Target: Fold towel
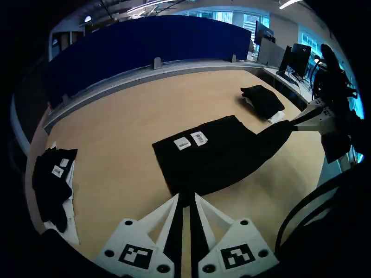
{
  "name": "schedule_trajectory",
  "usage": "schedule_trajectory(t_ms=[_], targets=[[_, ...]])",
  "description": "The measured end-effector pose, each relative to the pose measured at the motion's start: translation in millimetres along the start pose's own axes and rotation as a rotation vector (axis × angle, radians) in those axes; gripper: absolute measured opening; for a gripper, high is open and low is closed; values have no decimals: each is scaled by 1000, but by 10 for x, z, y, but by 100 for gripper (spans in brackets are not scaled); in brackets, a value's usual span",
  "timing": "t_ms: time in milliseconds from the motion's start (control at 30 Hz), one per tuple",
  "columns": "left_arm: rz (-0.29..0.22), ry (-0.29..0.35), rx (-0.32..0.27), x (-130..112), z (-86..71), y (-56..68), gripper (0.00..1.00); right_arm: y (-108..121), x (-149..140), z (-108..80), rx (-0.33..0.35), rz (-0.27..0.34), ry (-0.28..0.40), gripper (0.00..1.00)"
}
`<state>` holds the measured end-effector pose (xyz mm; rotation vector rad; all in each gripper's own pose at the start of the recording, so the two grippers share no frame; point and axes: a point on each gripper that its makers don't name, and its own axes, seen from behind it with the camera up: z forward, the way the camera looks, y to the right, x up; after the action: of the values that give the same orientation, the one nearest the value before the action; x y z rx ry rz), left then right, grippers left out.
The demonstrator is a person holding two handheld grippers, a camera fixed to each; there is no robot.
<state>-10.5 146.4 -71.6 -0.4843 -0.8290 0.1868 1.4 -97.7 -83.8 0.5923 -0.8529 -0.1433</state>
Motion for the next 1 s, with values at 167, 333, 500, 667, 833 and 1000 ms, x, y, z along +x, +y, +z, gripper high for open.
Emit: schedule_trajectory(t_ms=[167, 333, 500, 667, 833, 1000], targets=[[14, 5, 2, 159, 147, -87, 9, 119, 121, 97, -2, 0, -9, 13], [27, -6, 1, 262, 319, -172, 9, 238, 221, 218, 0, 14, -14, 13], [30, -33, -1, 267, 521, -242, 9, 346, 260, 366, 9, 41, -28, 13], [60, -58, 4, 266, 733, -287, 9, 450, 236, 537, 6, 59, -52, 13], [74, -90, 1, 252, 939, -318, 9, 553, 186, 708, 1, 77, -79, 13], [92, -113, 3, 243, 1108, -380, 9, 629, 173, 837, 5, 103, -95, 13]])
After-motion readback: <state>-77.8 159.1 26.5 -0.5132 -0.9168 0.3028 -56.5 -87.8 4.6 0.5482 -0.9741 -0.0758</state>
